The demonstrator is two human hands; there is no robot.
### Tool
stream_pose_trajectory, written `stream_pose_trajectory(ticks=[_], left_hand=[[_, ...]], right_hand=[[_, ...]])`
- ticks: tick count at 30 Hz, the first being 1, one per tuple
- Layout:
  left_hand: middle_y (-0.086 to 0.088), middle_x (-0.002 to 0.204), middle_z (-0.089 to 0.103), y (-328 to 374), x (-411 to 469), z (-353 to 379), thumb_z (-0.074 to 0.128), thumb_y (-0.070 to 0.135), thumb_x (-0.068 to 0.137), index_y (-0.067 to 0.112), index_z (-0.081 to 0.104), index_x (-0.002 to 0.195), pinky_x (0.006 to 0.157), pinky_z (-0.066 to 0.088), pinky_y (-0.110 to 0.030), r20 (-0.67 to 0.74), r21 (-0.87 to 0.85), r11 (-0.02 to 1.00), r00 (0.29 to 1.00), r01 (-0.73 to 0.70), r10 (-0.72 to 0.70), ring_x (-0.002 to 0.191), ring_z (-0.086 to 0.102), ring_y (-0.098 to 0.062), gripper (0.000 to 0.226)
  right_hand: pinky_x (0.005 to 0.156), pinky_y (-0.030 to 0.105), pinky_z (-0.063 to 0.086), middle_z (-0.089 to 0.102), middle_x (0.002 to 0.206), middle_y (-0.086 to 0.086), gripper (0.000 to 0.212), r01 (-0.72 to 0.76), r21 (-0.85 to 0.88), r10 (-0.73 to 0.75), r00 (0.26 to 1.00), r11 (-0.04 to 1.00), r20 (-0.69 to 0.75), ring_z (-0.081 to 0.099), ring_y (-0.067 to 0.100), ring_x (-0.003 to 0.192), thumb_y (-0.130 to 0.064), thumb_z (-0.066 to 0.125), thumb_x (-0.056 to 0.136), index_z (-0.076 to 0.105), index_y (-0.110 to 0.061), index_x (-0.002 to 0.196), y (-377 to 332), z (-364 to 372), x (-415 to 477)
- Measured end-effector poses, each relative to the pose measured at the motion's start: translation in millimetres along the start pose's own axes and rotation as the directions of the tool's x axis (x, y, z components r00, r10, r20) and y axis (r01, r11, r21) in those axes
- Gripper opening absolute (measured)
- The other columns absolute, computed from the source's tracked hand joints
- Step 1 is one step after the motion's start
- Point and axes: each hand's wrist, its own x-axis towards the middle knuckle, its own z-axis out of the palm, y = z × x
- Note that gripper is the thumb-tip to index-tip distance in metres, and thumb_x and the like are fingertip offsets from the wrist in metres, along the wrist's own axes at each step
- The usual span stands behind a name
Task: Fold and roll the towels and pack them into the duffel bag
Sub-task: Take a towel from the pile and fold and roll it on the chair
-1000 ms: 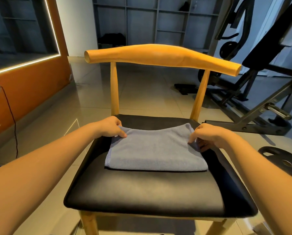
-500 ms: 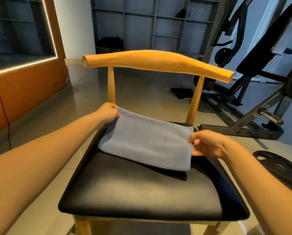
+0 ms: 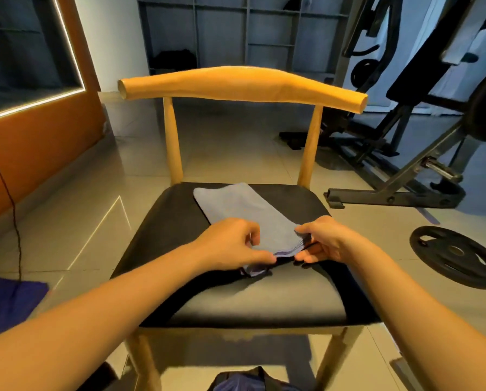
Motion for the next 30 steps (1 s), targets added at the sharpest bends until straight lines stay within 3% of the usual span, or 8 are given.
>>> stream_pose_trajectory(ticks=[4,8,13,16,19,22,25,30], left_hand=[[0.006,0.095,0.059,6,-32,27,0.06,0.071,0.081,0.026,0.058,0.106,0.07,0.05,-0.036,-0.152,0.373,0.922,0.973,-0.107,0.174,0.086,0.055,-0.016,0.051],[-0.001,0.087,0.06,8,-37,29,0.059,0.029,0.09,0.018,0.067,0.097,0.063,0.047,-0.037,-0.242,0.416,0.9,0.938,-0.132,0.25,0.082,0.06,-0.026,0.015],[0.003,0.098,0.069,10,-49,-14,0.066,0.023,0.092,0.021,0.074,0.109,0.078,0.057,-0.037,-0.375,0.411,0.905,0.885,-0.107,0.275,0.089,0.065,-0.019,0.018],[0.004,0.103,0.069,-1,-71,-22,0.069,0.019,0.091,0.023,0.076,0.112,0.082,0.056,-0.032,-0.263,0.459,0.865,0.9,-0.201,0.349,0.093,0.064,-0.016,0.022],[0.009,0.111,0.065,-13,-99,3,0.061,0.029,0.098,0.029,0.072,0.122,0.088,0.055,-0.027,-0.092,0.404,0.887,0.955,-0.224,0.283,0.102,0.059,-0.01,0.026],[0.012,0.115,0.061,-18,-109,16,0.059,0.042,0.098,0.032,0.068,0.127,0.088,0.052,-0.024,-0.128,0.37,0.909,0.959,-0.19,0.253,0.105,0.054,-0.005,0.032],[0.012,0.118,0.061,-21,-108,17,0.06,0.047,0.097,0.032,0.067,0.128,0.089,0.051,-0.021,-0.139,0.382,0.904,0.955,-0.194,0.263,0.107,0.054,-0.006,0.035],[0.008,0.12,0.067,-30,-111,25,0.064,0.036,0.096,0.028,0.068,0.126,0.091,0.045,-0.018,-0.129,0.455,0.869,0.951,-0.193,0.279,0.109,0.061,-0.009,0.031]], right_hand=[[0.044,0.028,0.056,0.07,0.089,0.022,0.016,0.054,0.05,-0.051,0.997,0.997,-0.052,0.072,0.025,0.055,-0.009,0.062,0.098,0.057,0.003,0.108,-1,-4,-3],[0.048,0.029,0.057,0.069,0.089,0.021,0.006,0.061,0.085,-0.058,0.998,0.995,-0.038,0.071,0.023,0.058,-0.006,0.057,0.099,0.056,0.0,0.1,1,-7,-13],[0.053,0.03,0.058,0.071,0.083,0.02,0.004,0.14,0.143,-0.144,0.99,0.98,0.015,0.069,0.021,0.058,-0.004,0.059,0.097,0.058,-0.006,0.101,1,-6,-35],[0.052,0.03,0.056,0.073,0.082,0.021,0.01,0.171,0.037,-0.174,0.979,0.985,0.109,0.067,0.022,0.058,-0.005,0.064,0.096,0.056,-0.008,0.103,11,-1,-52],[0.05,0.028,0.054,0.074,0.077,0.018,0.008,0.259,-0.182,-0.234,0.961,0.948,0.147,0.065,0.021,0.054,-0.009,0.068,0.095,0.061,-0.005,0.096,28,6,-62],[0.052,0.03,0.057,0.073,0.071,0.011,0.014,0.363,-0.447,-0.373,0.925,0.818,0.068,0.066,0.018,0.056,-0.017,0.072,0.092,0.066,-0.006,0.086,40,12,-64],[0.069,0.036,0.06,0.069,0.075,-0.003,0.015,0.477,-0.645,-0.604,0.796,0.597,0.03,0.066,0.014,0.072,-0.031,0.075,0.089,0.068,-0.022,0.08,46,13,-67],[0.082,0.029,0.052,0.058,0.102,-0.014,0.017,0.691,-0.683,-0.734,0.587,0.236,0.341,0.053,0.008,0.097,-0.042,0.074,0.088,0.072,-0.031,0.1,57,13,-73]])
